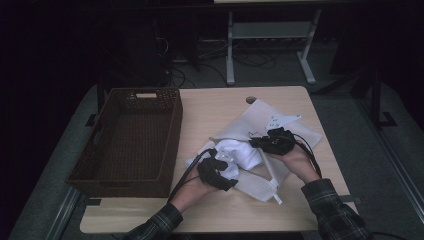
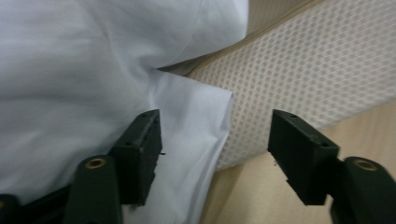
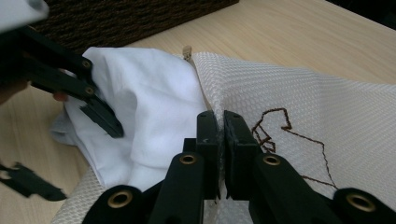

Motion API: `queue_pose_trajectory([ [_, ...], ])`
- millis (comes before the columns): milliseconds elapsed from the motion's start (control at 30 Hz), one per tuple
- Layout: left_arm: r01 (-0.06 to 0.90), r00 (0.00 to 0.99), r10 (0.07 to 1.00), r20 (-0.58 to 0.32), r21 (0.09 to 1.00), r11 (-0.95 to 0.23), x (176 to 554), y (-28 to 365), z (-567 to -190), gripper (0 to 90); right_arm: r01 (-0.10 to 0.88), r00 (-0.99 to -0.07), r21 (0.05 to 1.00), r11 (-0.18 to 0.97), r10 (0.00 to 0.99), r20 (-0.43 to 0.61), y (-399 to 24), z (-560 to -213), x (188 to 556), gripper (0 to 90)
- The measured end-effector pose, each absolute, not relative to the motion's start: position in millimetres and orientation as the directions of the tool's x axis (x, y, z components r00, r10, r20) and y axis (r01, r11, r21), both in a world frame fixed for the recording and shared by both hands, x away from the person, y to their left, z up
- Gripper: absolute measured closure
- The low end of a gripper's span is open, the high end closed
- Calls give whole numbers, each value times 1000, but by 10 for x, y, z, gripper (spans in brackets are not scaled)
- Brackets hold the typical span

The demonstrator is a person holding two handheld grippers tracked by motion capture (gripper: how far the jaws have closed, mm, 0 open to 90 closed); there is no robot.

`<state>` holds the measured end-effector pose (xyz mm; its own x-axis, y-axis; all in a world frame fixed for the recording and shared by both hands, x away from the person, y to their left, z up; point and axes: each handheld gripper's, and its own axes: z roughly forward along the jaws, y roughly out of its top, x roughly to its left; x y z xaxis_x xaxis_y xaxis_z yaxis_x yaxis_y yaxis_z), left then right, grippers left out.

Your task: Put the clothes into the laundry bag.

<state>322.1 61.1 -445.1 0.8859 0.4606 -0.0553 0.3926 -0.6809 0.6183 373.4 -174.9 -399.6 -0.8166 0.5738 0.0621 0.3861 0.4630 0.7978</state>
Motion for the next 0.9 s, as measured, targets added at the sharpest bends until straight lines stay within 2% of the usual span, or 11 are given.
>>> queue_pose_trajectory([
  [67, 391, 885, 463, -44, 610, -689, 3231, 590, -4490, 409, 386, -817, 797, 465, 573, 61, -1745, -4000, 3729, 850],
  [200, 388, 883, 469, -31, 610, -691, 3257, 579, -4554, 580, 390, -816, 796, 463, 574, 66, -1746, -4010, 3718, 821],
  [300, 394, 881, 472, -40, 616, -683, 3286, 592, -4570, 697, 399, -812, 796, 455, 579, 75, -1764, -3998, 3684, 715],
  [433, 400, 876, 480, -43, 621, -674, 3298, 603, -4585, 799, 426, -791, 796, 430, 604, 98, -1832, -3968, 3584, 585],
  [567, 408, 873, 485, -50, 620, -671, 3312, 609, -4585, 848, 461, -773, 782, 418, 622, 124, -1916, -3984, 3417, 523],
  [667, 418, 870, 489, -61, 616, -667, 3322, 612, -4583, 866, 480, -761, 766, 427, 637, 122, -1965, -4020, 3248, 511],
  [767, 417, 871, 488, -61, 616, -668, 3326, 612, -4583, 873, 490, -749, 762, 423, 651, 120, -2031, -4073, 3086, 515],
  [900, 424, 871, 485, -76, 616, -664, 3336, 621, -4570, 885, 501, -742, 754, 424, 659, 122, -2078, -4177, 2932, 569],
])
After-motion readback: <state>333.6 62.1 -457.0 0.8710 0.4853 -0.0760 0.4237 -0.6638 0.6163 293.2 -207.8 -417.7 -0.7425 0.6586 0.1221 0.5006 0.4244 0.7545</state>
